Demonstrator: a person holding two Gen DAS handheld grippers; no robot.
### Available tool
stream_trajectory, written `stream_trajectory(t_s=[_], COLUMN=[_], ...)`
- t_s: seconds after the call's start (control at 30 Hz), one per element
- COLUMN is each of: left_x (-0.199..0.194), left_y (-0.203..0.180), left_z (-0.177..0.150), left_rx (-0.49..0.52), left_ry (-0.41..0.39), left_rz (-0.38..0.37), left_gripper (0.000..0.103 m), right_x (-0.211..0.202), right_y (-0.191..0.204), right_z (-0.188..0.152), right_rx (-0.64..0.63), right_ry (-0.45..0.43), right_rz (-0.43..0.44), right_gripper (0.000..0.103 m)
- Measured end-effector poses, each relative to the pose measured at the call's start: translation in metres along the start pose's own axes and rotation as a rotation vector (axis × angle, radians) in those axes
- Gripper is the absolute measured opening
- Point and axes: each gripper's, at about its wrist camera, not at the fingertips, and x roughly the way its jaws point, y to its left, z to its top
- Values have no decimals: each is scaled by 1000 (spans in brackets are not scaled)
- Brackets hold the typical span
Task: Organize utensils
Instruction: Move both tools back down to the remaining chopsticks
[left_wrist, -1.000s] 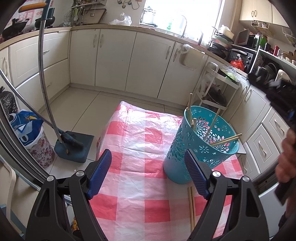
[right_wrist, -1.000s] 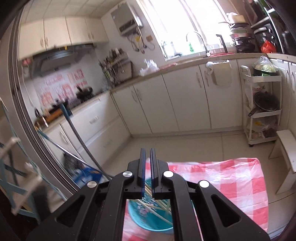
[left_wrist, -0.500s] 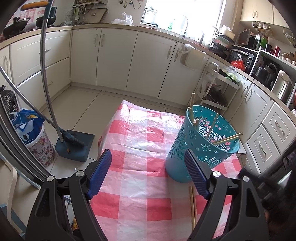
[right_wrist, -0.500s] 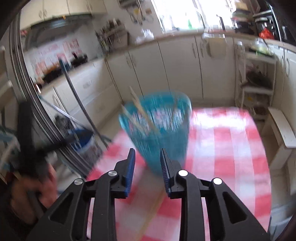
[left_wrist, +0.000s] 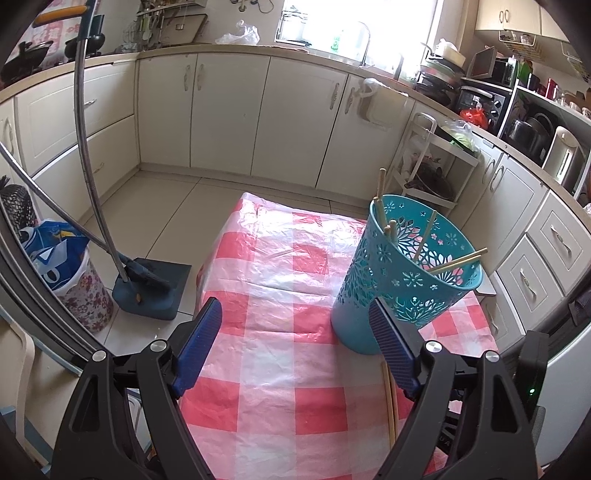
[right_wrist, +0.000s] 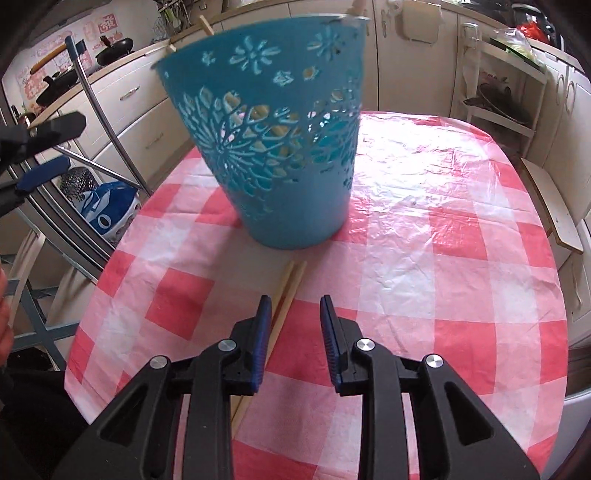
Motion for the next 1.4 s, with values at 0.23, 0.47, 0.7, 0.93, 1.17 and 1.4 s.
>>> stream_trajectory(t_s=[0.23,0.47,0.7,0.93,1.17,1.4], left_x=[2,3,5,25,61,92], left_y=[-3,-4,-5,-20,-67,-105], left_z=[-1,-2,-4,-21,-56,-81], left_rx=[6,10,16,78,212,331], left_ry=[10,13,19,92,207,247], left_rz=[0,2,3,15,8,63], left_gripper=[79,79,79,80,80,80], right_x=[12,19,22,18,6,0], right_y=[8,14,16,9,-20,-41], right_z=[-6,-8,-7,-8,-15,-21], right_rx=[-30,-40,-76,-111,-129,-100], right_ry=[40,53,62,93,123,118], right_rz=[-40,-42,-73,-55,-45,-24], right_gripper=[27,27,27,12,10,10])
